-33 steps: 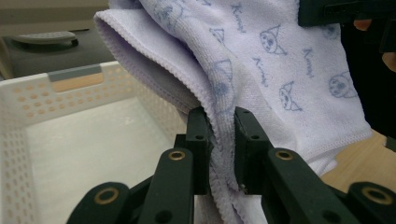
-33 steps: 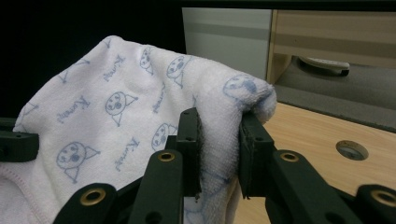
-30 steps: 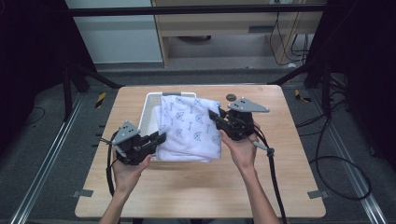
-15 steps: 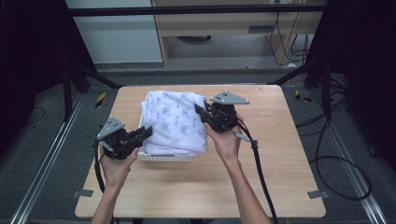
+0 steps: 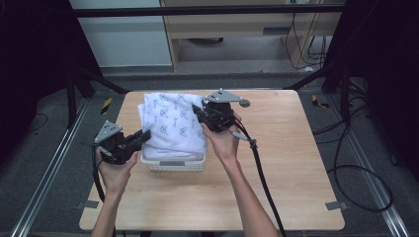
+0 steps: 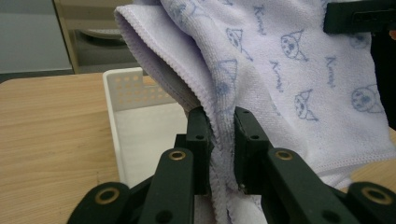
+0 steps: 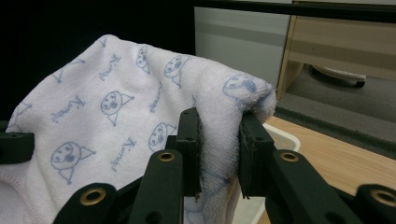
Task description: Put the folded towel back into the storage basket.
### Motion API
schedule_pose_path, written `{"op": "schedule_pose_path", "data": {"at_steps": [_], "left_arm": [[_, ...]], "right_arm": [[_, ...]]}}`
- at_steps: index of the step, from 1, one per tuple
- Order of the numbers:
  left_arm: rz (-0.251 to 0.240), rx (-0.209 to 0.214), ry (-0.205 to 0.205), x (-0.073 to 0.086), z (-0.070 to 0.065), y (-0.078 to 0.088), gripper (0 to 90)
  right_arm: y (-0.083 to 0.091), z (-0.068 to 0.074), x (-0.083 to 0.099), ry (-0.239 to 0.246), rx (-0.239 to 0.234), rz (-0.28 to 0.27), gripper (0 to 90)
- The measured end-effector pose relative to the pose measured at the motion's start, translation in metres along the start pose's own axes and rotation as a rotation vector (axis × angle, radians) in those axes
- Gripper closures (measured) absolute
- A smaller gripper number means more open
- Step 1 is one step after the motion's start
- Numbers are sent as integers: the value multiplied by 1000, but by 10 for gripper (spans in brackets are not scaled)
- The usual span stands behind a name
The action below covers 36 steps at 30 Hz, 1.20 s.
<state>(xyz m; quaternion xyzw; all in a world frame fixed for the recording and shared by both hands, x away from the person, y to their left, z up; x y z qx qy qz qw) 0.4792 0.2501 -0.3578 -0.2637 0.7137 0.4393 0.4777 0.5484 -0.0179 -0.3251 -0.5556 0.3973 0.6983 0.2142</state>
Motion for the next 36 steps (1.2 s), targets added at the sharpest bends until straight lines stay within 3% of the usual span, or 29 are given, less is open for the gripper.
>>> {"op": "schedule_pose_path", "data": {"at_steps": [12, 36], "left_arm": [[17, -26, 28, 4, 17, -10, 776], [104, -48, 41, 22, 33, -42, 776]], "right_arm": [[-27, 6, -1, 29, 12, 20, 736], [-63, -3, 25, 9, 40, 88, 735]]}}
Point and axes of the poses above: each handheld gripper's, and its own axes: y roughly backward along the jaws, x roughly out of its underside, z roughly to its left, the point moved 2 cm from there along -y, roughly forward along the jaws
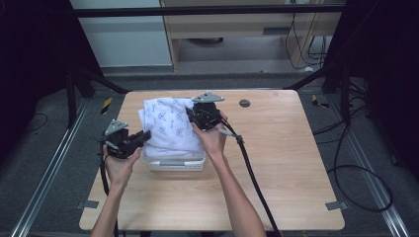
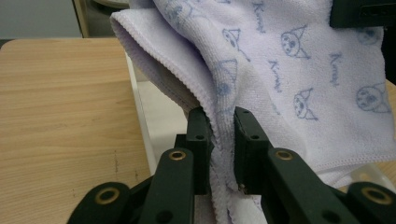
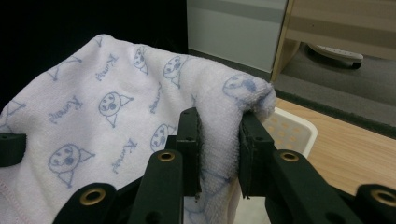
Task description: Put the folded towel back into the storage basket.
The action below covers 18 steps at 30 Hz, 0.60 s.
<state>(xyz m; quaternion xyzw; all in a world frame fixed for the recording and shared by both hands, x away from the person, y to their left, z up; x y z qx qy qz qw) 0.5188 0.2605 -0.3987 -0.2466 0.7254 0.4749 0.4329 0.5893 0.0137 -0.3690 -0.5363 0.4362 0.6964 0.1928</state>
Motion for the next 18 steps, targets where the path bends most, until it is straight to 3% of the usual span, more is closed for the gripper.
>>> {"op": "schedule_pose_path", "data": {"at_steps": [18], "left_arm": [[65, -17, -9, 12, 1, -21, 776]], "right_arm": [[-18, -5, 20, 4, 31, 64, 733]]}}
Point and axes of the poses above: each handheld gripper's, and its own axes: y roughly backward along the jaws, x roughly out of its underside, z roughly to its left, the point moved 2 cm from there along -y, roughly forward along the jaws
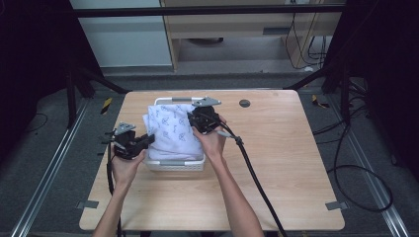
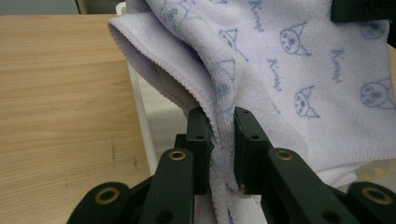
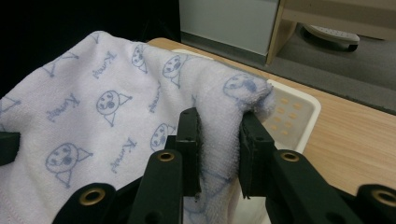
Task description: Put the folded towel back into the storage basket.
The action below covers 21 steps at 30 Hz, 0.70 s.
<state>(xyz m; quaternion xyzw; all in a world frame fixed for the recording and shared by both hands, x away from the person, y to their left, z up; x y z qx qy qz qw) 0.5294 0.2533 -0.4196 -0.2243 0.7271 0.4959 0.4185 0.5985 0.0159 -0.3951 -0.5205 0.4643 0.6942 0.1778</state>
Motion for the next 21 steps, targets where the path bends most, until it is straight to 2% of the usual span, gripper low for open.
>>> {"op": "schedule_pose_path", "data": {"at_steps": [21], "left_arm": [[65, -24, -22, 11, -2, -18, 775]], "right_arm": [[-15, -3, 20, -12, 19, 59, 725]]}}
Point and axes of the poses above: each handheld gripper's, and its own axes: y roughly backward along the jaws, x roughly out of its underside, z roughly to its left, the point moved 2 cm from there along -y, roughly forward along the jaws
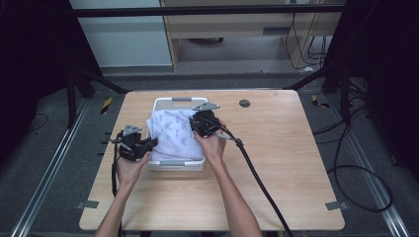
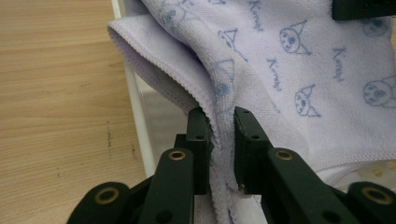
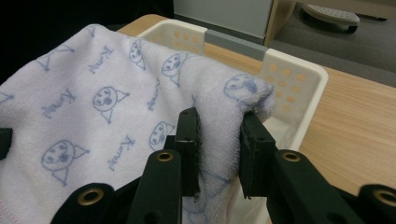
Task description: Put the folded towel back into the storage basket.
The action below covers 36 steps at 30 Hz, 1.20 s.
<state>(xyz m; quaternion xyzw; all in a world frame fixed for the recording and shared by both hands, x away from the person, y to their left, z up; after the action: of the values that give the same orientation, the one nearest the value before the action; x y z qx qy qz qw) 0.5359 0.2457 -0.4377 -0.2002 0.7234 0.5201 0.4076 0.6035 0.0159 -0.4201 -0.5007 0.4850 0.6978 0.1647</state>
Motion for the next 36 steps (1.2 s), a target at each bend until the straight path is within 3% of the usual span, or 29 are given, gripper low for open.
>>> {"op": "schedule_pose_path", "data": {"at_steps": [24, 36], "left_arm": [[71, -16, 11, 7, 3, -13, 766], [53, -32, 15, 5, 3, -10, 722]], "right_arm": [[-20, 0, 18, 17, 30, 73, 702], [-23, -1, 22, 47, 44, 106, 649]]}}
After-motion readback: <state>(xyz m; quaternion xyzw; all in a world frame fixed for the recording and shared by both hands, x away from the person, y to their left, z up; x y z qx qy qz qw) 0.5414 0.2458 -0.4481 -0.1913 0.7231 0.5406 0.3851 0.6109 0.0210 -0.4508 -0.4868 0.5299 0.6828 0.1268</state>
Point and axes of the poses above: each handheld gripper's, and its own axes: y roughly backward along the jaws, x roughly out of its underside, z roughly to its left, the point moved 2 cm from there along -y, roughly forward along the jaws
